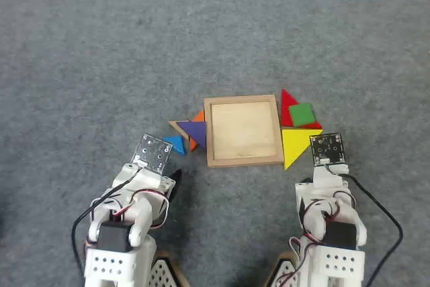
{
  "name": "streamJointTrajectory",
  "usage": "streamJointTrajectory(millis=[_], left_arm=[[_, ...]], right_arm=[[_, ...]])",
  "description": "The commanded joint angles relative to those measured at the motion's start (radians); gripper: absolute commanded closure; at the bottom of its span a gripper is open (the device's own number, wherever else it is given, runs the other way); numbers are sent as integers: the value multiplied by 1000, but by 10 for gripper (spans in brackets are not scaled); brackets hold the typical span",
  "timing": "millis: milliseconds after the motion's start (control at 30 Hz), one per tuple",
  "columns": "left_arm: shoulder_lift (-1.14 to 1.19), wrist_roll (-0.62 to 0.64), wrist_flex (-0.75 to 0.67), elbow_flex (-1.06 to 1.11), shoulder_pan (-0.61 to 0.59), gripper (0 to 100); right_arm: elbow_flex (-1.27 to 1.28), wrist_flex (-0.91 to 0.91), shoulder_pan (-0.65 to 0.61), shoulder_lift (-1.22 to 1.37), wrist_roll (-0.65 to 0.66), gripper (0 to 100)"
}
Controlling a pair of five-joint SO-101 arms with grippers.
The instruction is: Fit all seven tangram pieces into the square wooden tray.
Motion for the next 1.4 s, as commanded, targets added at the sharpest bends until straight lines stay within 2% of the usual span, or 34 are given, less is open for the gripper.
streamJointTrajectory(millis=[0,100,167,567,633,800,933,1133,1367], left_arm=[[-17,-155,3,-8,-133,793],[-18,-206,3,-8,-190,793],[-18,-204,2,-8,-222,793],[-18,-206,3,-8,-239,793],[-18,-206,3,-8,-239,793],[-18,-206,5,-8,-239,793],[-18,-207,5,-8,-239,793],[-18,-207,5,-8,-239,793],[-17,-209,6,-8,-239,793]], right_arm=[[18,-28,51,2,150,959],[18,-44,91,2,292,961],[15,-42,113,2,334,961],[-43,-13,139,2,331,957],[-94,-15,139,7,285,957],[-278,-28,25,96,199,957],[-445,-96,-51,344,153,957],[-836,-182,-108,941,157,947],[-1333,-180,-189,1620,147,781]])
